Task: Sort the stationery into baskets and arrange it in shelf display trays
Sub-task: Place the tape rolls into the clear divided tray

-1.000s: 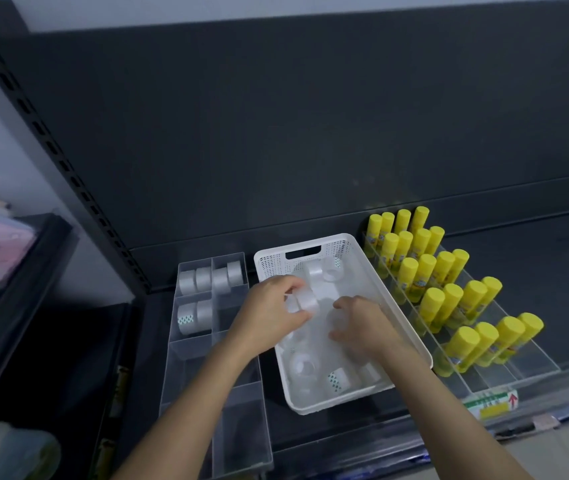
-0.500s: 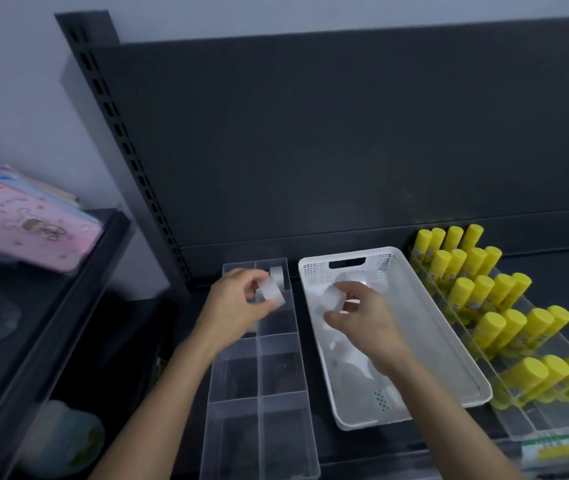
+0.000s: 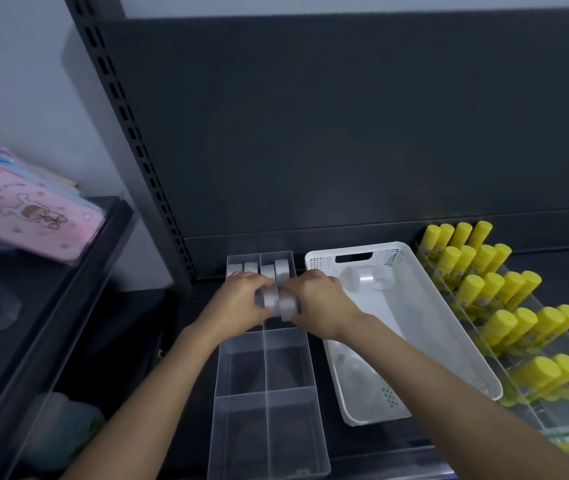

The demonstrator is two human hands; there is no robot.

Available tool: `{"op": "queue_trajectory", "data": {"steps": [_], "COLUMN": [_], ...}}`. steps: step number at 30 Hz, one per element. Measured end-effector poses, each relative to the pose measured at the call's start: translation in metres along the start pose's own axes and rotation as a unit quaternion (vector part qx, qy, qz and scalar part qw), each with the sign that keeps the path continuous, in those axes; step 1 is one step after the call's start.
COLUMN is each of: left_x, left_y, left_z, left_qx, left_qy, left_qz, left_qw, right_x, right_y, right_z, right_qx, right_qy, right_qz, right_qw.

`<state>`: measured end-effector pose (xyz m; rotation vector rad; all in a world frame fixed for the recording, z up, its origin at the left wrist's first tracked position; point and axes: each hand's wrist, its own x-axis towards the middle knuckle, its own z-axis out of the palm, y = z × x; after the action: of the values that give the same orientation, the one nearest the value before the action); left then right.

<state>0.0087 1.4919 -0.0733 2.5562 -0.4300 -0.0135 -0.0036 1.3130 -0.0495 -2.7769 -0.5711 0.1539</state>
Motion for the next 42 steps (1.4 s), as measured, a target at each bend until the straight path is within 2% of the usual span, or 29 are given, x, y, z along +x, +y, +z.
{"op": "queue_trajectory", "data": {"steps": [5,12,16,20,26,32,37,42], "left_x": [0.005,0.002,-0.001,0.000,0.016,0.042,0.073,0.095], "left_y": [0.002,-0.001,0.002,0.011,0.040,0.077,0.102,0.116], "left_z": [0.001,0.004,0.004,0.003,0.007,0.026,0.052,0.077], "left_qx": [0.015,0.015,0.011,0.004,-0.006,-0.014,0.021,0.079], "left_qy": [-0.024,-0.004,0.012,0.035,0.044,0.016,-0.054,-0.114], "left_qz": [-0.014,0.000,0.009,0.029,0.049,0.082,0.078,0.059], "left_qw": [0.999,1.000,1.000,0.999,0.998,0.996,0.995,0.989], "right_x": [0.009,0.013,0.009,-0.002,-0.023,-0.034,-0.029,-0.023], "right_y": [-0.003,-0.005,-0.001,0.014,0.064,0.106,0.122,0.129], "right_z": [0.009,0.012,0.008,-0.002,-0.017,-0.019,-0.009,-0.004], "right_qx": [-0.017,-0.018,0.033,0.092,0.096,0.060,0.064,0.084], "right_qy": [-0.014,-0.010,-0.005,0.069,0.134,0.164,0.147,0.118], "right_qz": [0.010,0.018,0.002,0.004,0.102,0.199,0.219,0.204], "right_qw": [1.000,1.000,0.999,0.993,0.981,0.964,0.962,0.968]}}
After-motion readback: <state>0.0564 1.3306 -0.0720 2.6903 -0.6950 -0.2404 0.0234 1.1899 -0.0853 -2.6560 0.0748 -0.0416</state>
